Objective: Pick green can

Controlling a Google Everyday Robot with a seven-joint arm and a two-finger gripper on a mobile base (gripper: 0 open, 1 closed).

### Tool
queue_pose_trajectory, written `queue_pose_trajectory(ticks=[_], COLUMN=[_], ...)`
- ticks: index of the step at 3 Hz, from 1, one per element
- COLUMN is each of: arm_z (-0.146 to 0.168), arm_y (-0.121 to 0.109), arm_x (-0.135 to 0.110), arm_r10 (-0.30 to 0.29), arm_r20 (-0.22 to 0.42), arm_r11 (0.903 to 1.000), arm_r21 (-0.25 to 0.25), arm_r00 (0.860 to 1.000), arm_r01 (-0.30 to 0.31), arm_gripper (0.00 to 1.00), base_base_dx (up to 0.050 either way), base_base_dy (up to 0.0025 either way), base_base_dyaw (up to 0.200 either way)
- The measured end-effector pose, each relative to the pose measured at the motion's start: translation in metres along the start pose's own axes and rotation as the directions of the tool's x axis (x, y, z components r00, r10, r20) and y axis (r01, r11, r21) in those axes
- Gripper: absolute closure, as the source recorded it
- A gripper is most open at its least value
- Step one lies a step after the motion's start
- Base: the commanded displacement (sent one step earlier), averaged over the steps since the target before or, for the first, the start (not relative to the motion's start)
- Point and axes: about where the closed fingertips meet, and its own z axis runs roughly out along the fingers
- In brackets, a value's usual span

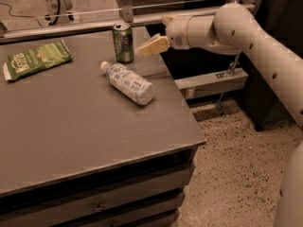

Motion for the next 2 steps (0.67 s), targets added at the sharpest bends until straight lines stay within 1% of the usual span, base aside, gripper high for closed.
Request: queue_pose_trajectory(ticks=[1,2], arm_z=[0.028,0.05], arm_y=[-0.002,-0.003], arm_x=[-0.003,-0.006], arm_r10=[0.025,0.067], arm_r20=[0.047,0.081], arm_r11=[0.9995,0.9971], arm_r21=[-0.02,-0.042], arm_r00=[0.999,0.995], arm_r01=[-0.024,-0.063], arm_gripper=[0.0,0.0], base_base_dx=[0.0,0.0], base_base_dy=[0.0,0.0], base_base_dyaw=[0.0,0.0])
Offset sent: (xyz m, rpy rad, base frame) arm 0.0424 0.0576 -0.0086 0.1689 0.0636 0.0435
